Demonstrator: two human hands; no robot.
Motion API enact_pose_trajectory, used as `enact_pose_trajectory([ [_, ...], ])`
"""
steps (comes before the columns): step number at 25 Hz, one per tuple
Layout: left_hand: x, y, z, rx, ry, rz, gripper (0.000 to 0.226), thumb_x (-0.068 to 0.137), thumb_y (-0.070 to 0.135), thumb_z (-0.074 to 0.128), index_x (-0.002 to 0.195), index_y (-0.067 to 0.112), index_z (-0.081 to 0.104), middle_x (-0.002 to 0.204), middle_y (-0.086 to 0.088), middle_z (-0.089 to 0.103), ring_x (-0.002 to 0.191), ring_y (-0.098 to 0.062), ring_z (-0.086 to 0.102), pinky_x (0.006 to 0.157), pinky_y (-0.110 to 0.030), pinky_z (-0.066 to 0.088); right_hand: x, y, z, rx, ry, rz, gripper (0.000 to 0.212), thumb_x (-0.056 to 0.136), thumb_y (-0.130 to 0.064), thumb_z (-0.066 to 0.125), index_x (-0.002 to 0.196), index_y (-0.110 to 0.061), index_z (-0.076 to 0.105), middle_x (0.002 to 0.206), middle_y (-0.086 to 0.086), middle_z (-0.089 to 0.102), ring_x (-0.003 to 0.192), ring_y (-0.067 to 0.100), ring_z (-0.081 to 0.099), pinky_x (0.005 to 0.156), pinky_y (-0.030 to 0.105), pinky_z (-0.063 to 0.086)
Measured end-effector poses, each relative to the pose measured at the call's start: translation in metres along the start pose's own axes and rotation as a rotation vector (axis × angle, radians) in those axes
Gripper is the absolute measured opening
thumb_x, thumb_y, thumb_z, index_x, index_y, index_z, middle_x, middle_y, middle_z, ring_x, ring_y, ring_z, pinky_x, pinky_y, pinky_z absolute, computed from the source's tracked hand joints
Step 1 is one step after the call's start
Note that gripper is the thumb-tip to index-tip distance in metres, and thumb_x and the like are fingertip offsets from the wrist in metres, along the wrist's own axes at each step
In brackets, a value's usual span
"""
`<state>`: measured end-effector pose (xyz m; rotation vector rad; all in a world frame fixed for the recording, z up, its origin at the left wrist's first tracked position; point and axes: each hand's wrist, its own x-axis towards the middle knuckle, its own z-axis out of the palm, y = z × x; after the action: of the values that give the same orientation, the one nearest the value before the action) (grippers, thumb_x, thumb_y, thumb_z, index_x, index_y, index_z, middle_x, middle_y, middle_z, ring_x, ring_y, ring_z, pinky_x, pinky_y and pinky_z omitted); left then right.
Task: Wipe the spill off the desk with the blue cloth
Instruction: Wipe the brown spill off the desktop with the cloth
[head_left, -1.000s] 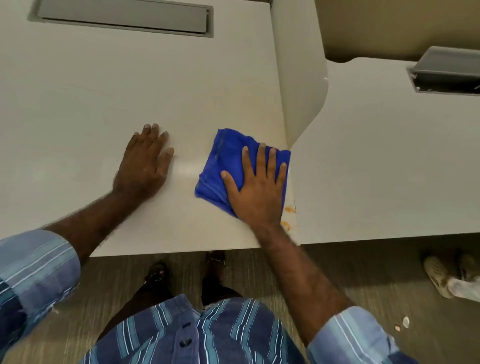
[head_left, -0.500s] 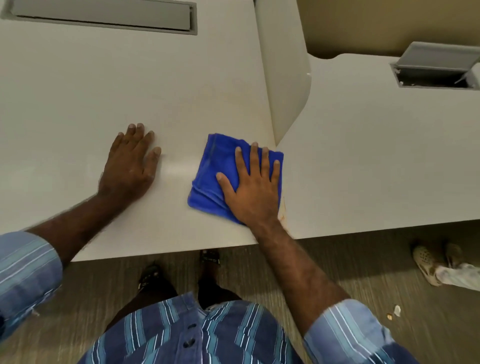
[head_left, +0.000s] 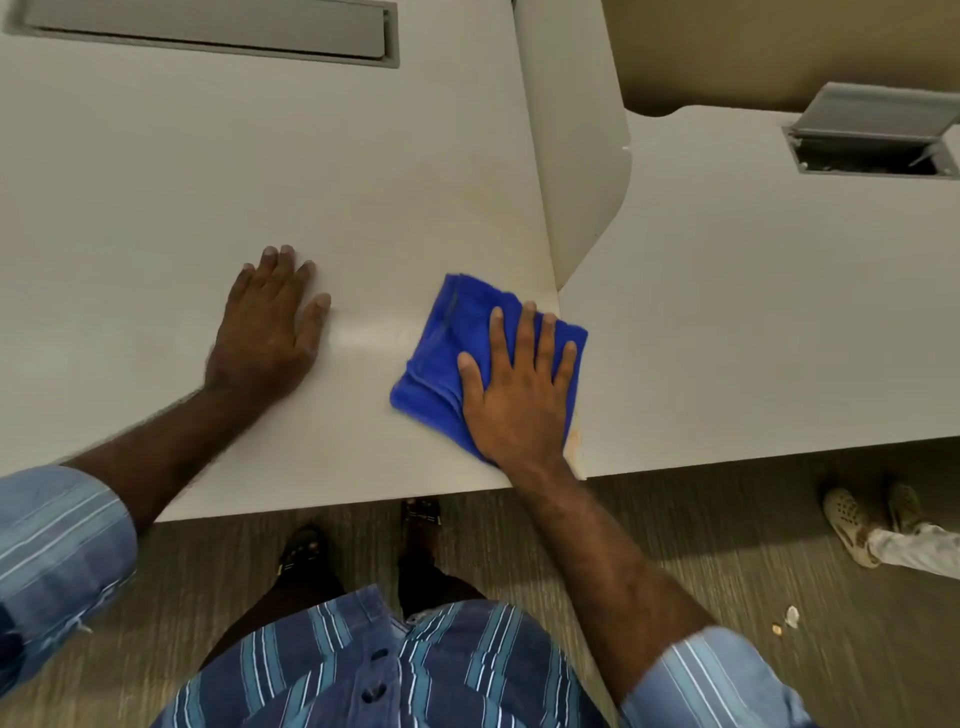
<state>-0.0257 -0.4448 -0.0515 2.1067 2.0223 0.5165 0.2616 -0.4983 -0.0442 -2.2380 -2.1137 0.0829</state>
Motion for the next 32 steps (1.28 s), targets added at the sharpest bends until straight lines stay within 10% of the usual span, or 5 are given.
enact_pose_trajectory([
  [10,-0.002,0.0,0.002,0.01,0.025,0.016,0.062,0.11,0.041,0.035,0.157,0.002,0.042,0.168,-0.02,0.034,0.161,-0.032,0.025,0.133,-0.048,0.016,-0.055,0.03,0.01,0.029,-0.016,-0.176,0.074,0.111,-0.068,0.023,0.173,-0.029,0.016,0.183,0.006,0.01,0.17,0.028,0.004,0.135,0.059,0.01],
  [19,-0.001,0.002,-0.002,0.004,-0.003,-0.013,0.063,0.109,0.042,0.035,0.158,0.004,0.041,0.17,-0.018,0.032,0.162,-0.03,0.023,0.133,-0.046,0.014,0.141,0.025,-0.017,-0.015,-0.195,-0.706,0.073,0.109,-0.068,0.028,0.173,-0.033,0.015,0.183,-0.003,0.008,0.17,0.022,0.002,0.137,0.053,0.003],
  [32,-0.002,-0.001,0.002,0.011,-0.019,-0.015,0.064,0.109,0.046,0.033,0.16,0.007,0.038,0.172,-0.015,0.028,0.163,-0.026,0.019,0.134,-0.042,0.01,-0.07,0.037,0.006,0.018,-0.03,-0.107,0.077,0.111,-0.066,0.024,0.173,-0.022,0.016,0.183,0.008,0.007,0.17,0.029,0.003,0.135,0.059,0.013],
])
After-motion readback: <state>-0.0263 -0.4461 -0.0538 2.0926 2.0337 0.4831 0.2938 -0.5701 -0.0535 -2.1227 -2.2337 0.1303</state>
